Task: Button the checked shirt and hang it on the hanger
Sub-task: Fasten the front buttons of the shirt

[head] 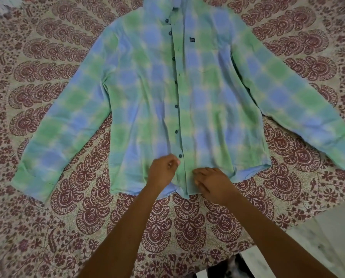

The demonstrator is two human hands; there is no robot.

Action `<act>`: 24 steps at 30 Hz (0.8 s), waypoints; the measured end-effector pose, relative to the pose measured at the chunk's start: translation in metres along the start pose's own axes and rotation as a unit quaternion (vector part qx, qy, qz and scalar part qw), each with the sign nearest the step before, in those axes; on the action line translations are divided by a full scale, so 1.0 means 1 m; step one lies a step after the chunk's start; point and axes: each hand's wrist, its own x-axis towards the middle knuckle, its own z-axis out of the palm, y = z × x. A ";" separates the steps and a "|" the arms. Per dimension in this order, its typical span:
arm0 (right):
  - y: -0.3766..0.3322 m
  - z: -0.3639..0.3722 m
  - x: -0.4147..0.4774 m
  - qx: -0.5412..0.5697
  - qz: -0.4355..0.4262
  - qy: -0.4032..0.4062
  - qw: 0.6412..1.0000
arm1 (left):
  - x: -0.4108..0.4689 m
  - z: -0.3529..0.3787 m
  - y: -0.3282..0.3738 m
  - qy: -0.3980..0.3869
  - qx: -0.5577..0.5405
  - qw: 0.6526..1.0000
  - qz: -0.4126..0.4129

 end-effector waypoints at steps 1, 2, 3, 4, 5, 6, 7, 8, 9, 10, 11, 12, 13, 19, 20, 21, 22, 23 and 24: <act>0.000 0.000 0.005 0.009 0.015 0.007 1.000 | 0.007 0.000 0.001 0.035 -0.012 0.999 -0.004; 0.000 -0.001 0.010 0.018 0.033 0.019 0.999 | 0.013 0.001 0.002 0.056 -0.027 0.998 -0.009; -0.001 -0.002 0.017 0.027 0.052 0.035 0.998 | 0.018 0.000 0.004 0.066 -0.039 0.997 -0.011; -0.003 -0.003 0.024 0.037 0.073 0.051 0.995 | 0.022 0.001 0.007 0.068 -0.045 0.997 -0.010; -0.005 -0.005 0.033 0.049 0.096 0.061 0.992 | 0.026 0.002 0.009 0.064 -0.045 0.997 -0.006; -0.008 -0.006 0.041 0.062 0.117 0.066 0.989 | 0.029 0.004 0.010 0.056 -0.039 0.998 -0.003; -0.011 -0.009 0.049 0.079 0.136 0.067 0.985 | 0.031 0.006 0.011 0.049 -0.034 0.998 -0.003; -0.013 -0.010 0.056 0.098 0.153 0.069 0.981 | 0.032 0.008 0.012 0.045 -0.030 0.999 -0.009; -0.015 -0.011 0.063 0.112 0.172 0.071 0.976 | 0.034 0.009 0.011 0.044 -0.029 0.998 -0.017; -0.017 -0.013 0.069 0.117 0.191 0.072 0.972 | 0.034 0.010 0.012 0.043 -0.028 0.998 -0.026; -0.019 -0.012 0.075 0.113 0.211 0.068 0.968 | 0.034 0.011 0.011 0.041 -0.023 0.998 -0.033; -0.021 -0.013 0.079 0.105 0.227 0.065 0.966 | 0.034 0.010 0.013 0.037 -0.009 0.999 -0.034; -0.021 -0.012 0.081 0.099 0.237 0.065 0.964 | 0.034 0.011 0.013 0.031 0.013 0.999 -0.029; -0.004 -0.011 0.071 0.228 0.232 0.128 0.937 | 0.034 0.014 0.014 0.021 0.108 0.993 -0.032; -0.001 -0.013 0.068 0.247 0.227 0.140 0.932 | 0.035 0.015 0.014 0.020 0.105 0.993 -0.039; 0.001 -0.014 0.066 0.263 0.225 0.151 0.926 | 0.036 0.015 0.015 0.022 0.094 0.994 -0.048; 0.002 -0.016 0.064 0.279 0.232 0.160 0.918 | 0.036 0.014 0.017 0.027 0.079 0.995 -0.057; 0.003 -0.017 0.063 0.293 0.245 0.165 0.909 | 0.037 0.014 0.019 0.033 0.060 0.995 -0.067; 0.003 -0.016 0.061 0.302 0.260 0.165 0.902 | 0.038 0.014 0.021 0.038 0.041 0.995 -0.079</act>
